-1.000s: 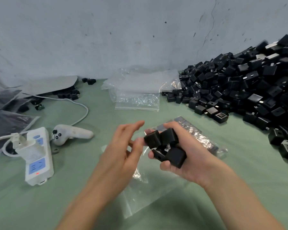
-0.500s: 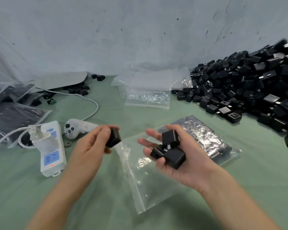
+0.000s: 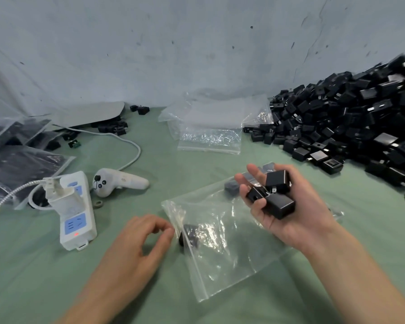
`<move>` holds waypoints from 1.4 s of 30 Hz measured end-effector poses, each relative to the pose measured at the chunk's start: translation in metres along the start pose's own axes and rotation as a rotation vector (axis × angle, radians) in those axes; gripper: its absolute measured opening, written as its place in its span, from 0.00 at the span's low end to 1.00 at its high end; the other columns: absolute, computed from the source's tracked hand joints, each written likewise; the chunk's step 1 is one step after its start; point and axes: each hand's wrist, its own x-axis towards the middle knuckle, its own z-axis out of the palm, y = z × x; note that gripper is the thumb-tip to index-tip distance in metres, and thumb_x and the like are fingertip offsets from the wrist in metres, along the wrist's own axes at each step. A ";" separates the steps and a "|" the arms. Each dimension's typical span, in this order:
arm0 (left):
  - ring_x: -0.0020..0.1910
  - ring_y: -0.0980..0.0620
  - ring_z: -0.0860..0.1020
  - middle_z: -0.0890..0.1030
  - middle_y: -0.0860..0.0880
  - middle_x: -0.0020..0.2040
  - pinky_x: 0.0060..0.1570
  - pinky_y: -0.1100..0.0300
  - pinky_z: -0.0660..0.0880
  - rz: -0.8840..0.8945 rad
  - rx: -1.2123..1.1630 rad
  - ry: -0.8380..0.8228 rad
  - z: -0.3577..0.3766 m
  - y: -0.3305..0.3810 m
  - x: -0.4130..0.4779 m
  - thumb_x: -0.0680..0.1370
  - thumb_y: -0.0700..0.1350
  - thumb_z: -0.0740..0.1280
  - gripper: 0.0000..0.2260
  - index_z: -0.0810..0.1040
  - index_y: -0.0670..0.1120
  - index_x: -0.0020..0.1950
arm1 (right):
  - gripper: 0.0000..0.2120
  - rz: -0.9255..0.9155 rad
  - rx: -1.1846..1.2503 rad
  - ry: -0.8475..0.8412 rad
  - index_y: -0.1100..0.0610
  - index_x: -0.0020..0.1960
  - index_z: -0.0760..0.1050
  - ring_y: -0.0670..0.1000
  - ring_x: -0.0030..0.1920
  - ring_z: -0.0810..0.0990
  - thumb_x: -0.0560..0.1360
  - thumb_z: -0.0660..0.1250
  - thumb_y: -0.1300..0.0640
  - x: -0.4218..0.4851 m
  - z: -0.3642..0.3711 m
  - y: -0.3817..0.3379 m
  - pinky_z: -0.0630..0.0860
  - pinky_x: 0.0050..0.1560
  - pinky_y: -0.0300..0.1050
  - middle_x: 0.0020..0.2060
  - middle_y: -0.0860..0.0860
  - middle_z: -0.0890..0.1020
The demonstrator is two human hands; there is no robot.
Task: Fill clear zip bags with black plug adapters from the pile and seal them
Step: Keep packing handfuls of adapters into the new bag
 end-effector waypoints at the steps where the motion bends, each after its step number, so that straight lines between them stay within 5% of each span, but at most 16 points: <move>1: 0.52 0.60 0.76 0.78 0.64 0.49 0.53 0.67 0.68 0.057 0.052 -0.041 -0.002 -0.001 -0.003 0.79 0.58 0.62 0.08 0.78 0.58 0.47 | 0.16 0.000 0.000 0.000 0.57 0.52 0.85 0.56 0.39 0.83 0.75 0.65 0.49 0.000 -0.001 -0.001 0.76 0.25 0.40 0.57 0.58 0.84; 5: 0.61 0.60 0.73 0.77 0.67 0.58 0.61 0.59 0.67 0.166 0.165 -0.185 0.003 -0.003 -0.008 0.80 0.58 0.60 0.12 0.81 0.59 0.56 | 0.17 -0.022 0.005 0.012 0.57 0.55 0.84 0.56 0.40 0.83 0.70 0.67 0.51 0.001 -0.004 -0.006 0.76 0.25 0.40 0.56 0.58 0.84; 9: 0.69 0.62 0.68 0.73 0.65 0.67 0.69 0.67 0.58 0.262 0.256 -0.279 0.009 0.007 0.000 0.81 0.59 0.58 0.17 0.77 0.57 0.66 | 0.16 -0.064 0.043 0.021 0.58 0.52 0.84 0.55 0.39 0.83 0.73 0.65 0.50 -0.001 -0.009 -0.014 0.77 0.26 0.39 0.56 0.58 0.84; 16: 0.65 0.57 0.70 0.75 0.60 0.65 0.65 0.62 0.61 0.213 0.300 -0.277 0.022 0.011 0.018 0.81 0.63 0.52 0.24 0.69 0.57 0.74 | 0.16 -0.148 0.114 0.066 0.57 0.52 0.82 0.54 0.40 0.82 0.78 0.61 0.49 -0.008 -0.021 -0.032 0.76 0.27 0.38 0.56 0.57 0.84; 23: 0.68 0.58 0.69 0.69 0.61 0.72 0.70 0.61 0.63 0.192 0.187 -0.313 0.042 0.022 0.048 0.82 0.59 0.57 0.21 0.66 0.60 0.75 | 0.15 -0.164 0.154 0.063 0.57 0.53 0.82 0.54 0.41 0.82 0.77 0.61 0.49 -0.008 -0.030 -0.035 0.77 0.29 0.37 0.55 0.56 0.84; 31: 0.62 0.64 0.71 0.70 0.66 0.62 0.63 0.65 0.68 0.207 0.083 -0.277 0.033 0.014 0.028 0.80 0.64 0.55 0.17 0.78 0.61 0.61 | 0.15 -0.159 0.164 0.061 0.57 0.55 0.81 0.54 0.40 0.82 0.77 0.62 0.49 -0.010 -0.035 -0.039 0.77 0.28 0.38 0.55 0.58 0.84; 37: 0.69 0.70 0.62 0.65 0.71 0.65 0.68 0.69 0.60 0.153 0.094 -0.380 0.049 0.020 0.049 0.78 0.69 0.49 0.21 0.72 0.68 0.66 | 0.15 -0.165 0.174 0.063 0.57 0.55 0.81 0.54 0.40 0.82 0.76 0.62 0.49 -0.013 -0.038 -0.041 0.77 0.28 0.39 0.54 0.57 0.84; 42: 0.69 0.64 0.64 0.68 0.64 0.68 0.72 0.63 0.61 0.238 0.168 -0.383 0.057 0.027 0.064 0.79 0.65 0.48 0.26 0.73 0.60 0.70 | 0.16 -0.171 0.168 0.079 0.57 0.55 0.82 0.55 0.39 0.82 0.77 0.61 0.50 -0.014 -0.038 -0.044 0.77 0.27 0.38 0.52 0.57 0.84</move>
